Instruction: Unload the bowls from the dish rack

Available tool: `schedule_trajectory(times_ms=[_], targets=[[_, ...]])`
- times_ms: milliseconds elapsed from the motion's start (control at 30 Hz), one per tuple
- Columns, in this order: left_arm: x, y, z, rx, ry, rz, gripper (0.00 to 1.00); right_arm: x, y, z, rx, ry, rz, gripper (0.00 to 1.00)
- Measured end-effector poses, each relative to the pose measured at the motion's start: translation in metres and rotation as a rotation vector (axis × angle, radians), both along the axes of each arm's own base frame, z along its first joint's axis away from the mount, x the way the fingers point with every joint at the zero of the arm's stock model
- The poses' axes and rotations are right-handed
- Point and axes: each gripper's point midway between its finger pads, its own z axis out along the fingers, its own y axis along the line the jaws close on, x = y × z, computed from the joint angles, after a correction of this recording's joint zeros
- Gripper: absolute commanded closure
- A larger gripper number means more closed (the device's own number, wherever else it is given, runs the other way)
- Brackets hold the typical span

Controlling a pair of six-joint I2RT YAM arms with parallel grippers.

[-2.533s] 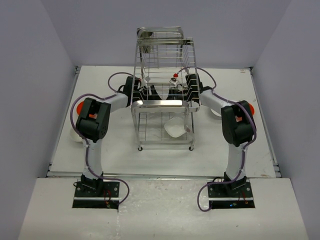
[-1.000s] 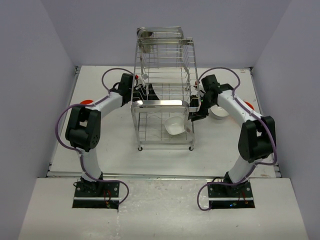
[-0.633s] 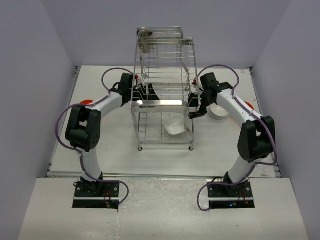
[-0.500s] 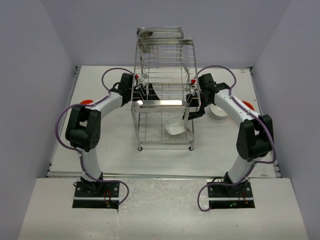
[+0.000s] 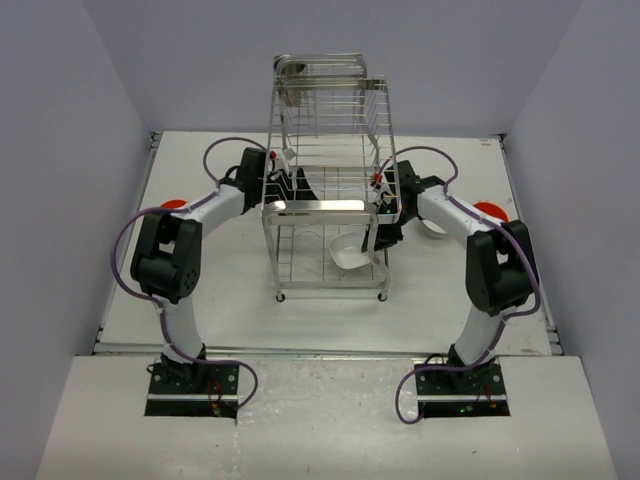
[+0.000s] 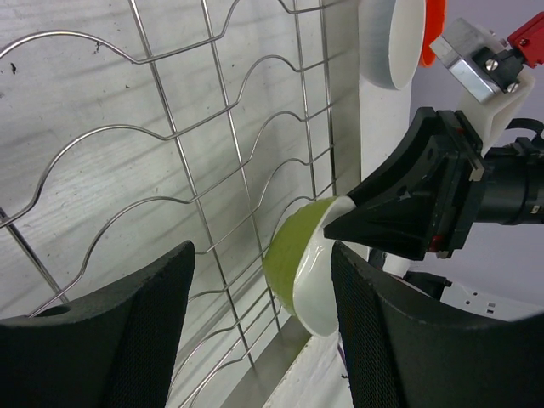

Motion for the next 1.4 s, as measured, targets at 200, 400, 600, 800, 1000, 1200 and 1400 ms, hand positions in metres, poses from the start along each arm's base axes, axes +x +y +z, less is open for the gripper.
schedule_trajectory(times_ms=[200, 400, 600, 800, 1000, 1200, 1400], targets=[[0.001, 0.002, 0.0, -0.002, 0.0, 0.003, 0.34, 0.0, 0.003, -0.01, -0.003, 0.014, -0.004, 0.88], [0.001, 0.002, 0.001, -0.004, 0.001, 0.002, 0.34, 0.001, 0.007, -0.014, -0.001, 0.023, -0.006, 1.0], [0.002, 0.005, 0.002, -0.006, -0.002, 0.008, 0.34, 0.0, 0.012, -0.009, 0.005, 0.013, -0.007, 1.0], [0.003, 0.007, 0.005, -0.007, -0.008, 0.012, 0.34, 0.022, 0.017, 0.045, 0.034, -0.113, -0.029, 1.0], [0.005, 0.01, 0.007, 0.012, -0.015, 0.017, 0.33, 0.043, -0.018, 0.079, -0.019, -0.211, -0.154, 1.0], [0.02, 0.032, 0.02, 0.05, -0.059, 0.061, 0.33, 0.044, -0.102, 0.086, -0.096, -0.251, -0.381, 1.0], [0.03, 0.058, 0.016, 0.084, -0.055, 0.116, 0.33, 0.018, -0.141, 0.061, -0.173, -0.199, -0.472, 1.0]])
